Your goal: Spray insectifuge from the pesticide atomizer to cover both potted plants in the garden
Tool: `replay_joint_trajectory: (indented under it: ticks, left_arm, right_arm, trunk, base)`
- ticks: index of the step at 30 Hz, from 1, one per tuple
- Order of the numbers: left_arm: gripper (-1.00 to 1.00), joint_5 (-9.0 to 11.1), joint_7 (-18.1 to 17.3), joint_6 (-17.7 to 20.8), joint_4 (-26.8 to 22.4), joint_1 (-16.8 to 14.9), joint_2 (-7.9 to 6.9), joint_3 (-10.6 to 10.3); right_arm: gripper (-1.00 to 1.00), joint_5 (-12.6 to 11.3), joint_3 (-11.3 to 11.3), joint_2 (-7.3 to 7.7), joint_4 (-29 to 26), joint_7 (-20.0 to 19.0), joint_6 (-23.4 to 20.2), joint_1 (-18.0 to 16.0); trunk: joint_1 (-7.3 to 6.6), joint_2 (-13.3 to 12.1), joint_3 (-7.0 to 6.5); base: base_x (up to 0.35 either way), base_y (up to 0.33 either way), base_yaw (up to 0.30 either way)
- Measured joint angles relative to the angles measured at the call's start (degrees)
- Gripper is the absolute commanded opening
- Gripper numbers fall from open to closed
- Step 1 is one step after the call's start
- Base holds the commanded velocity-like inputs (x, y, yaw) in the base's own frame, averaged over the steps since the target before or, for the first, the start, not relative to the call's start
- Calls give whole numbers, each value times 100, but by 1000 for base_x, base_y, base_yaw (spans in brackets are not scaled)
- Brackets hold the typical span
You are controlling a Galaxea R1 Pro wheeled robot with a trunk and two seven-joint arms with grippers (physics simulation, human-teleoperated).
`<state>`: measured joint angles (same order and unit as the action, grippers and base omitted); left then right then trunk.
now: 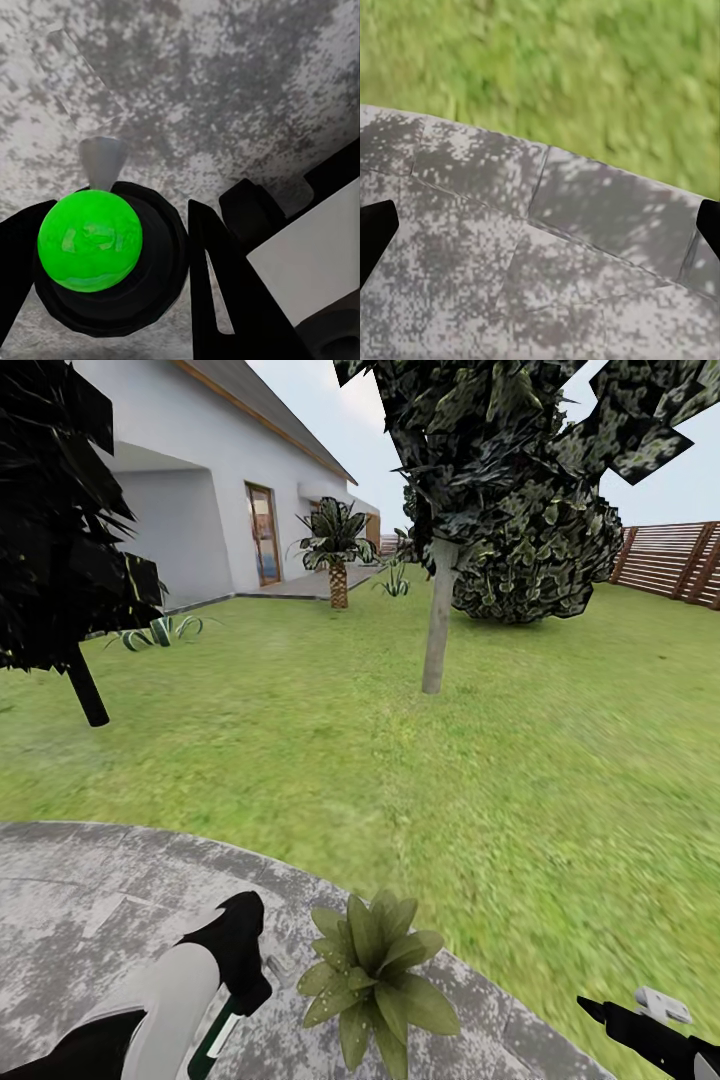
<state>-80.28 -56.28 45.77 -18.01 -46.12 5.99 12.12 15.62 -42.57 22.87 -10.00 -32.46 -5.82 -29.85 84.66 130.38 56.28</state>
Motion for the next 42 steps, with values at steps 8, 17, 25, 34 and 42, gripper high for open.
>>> replay_joint_trajectory:
  ticks: [8,17,25,34,42]
  left_arm:
    - [-100,-1,15,-4,-23,6,-194,6]
    - [-100,6,-1,-3,-409,2,-199,3]
    - [-100,72,-7,-18,-435,9,-133,11]
    - [-100,78,-29,-18,-431,10,2,18]
    - [-100,84,-47,-8,-423,11,10,18]
  right_arm:
    - [100,1,0,-1,1,2,0,-1]
    - [100,0,-1,0,0,0,0,0]
    - [100,1,0,-1,1,8,0,-1]
    - [100,0,0,0,-1,8,-2,0]
    - [100,1,0,0,0,6,-3,-1]
  trunk:
    - [0,0,10]
    - [0,0,18]
    - [0,0,19]
    - [1,0,18]
    - [1,0,18]
  base:
    - [0,0,135]
    - [0,0,59]
    - [0,-1,80]
    - [-77,-222,217]
    - [-149,-291,83]
